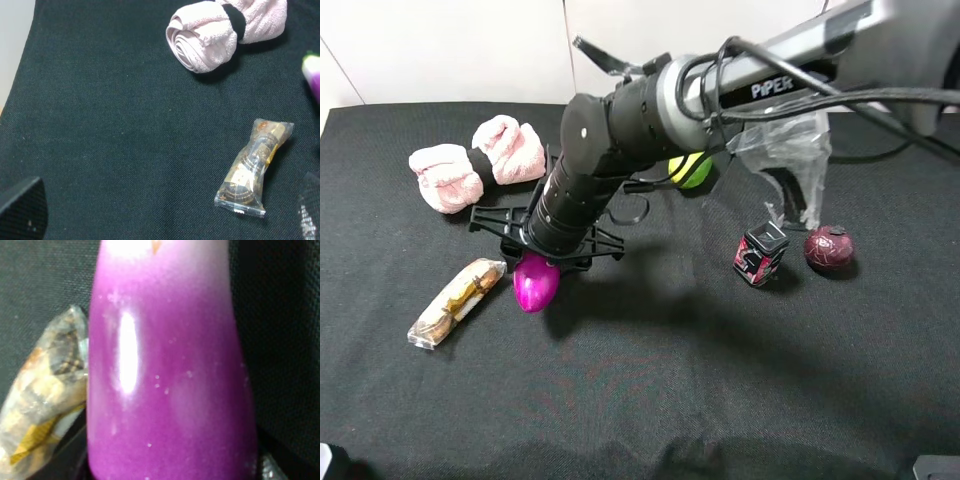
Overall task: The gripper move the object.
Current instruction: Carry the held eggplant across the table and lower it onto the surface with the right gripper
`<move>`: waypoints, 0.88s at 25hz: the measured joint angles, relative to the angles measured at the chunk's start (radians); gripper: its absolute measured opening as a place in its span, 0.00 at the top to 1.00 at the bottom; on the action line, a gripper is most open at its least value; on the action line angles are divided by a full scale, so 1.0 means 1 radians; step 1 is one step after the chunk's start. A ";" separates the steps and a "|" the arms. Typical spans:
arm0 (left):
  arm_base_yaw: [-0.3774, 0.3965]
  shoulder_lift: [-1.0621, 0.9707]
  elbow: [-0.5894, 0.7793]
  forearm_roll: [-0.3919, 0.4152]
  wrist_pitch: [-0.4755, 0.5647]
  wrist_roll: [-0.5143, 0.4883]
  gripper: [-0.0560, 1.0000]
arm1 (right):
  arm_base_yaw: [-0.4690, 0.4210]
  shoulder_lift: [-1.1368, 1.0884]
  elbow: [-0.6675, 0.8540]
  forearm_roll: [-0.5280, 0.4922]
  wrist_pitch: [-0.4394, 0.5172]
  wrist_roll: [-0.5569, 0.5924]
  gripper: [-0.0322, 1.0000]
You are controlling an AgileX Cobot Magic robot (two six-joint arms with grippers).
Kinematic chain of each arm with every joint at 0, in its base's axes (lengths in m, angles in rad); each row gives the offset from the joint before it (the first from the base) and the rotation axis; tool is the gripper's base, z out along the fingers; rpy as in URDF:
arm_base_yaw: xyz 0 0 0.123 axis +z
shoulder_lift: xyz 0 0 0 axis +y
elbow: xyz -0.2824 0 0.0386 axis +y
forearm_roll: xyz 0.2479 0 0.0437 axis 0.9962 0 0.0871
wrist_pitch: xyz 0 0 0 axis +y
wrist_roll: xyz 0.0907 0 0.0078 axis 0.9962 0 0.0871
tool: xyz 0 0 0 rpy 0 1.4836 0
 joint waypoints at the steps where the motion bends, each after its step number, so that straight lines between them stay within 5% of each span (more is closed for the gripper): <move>1: 0.000 0.000 0.000 0.000 0.000 0.000 0.00 | 0.003 0.006 0.000 0.003 -0.005 -0.003 0.59; 22: 0.000 0.000 0.000 0.000 0.000 0.000 0.00 | 0.041 0.044 -0.005 -0.015 0.025 0.058 0.59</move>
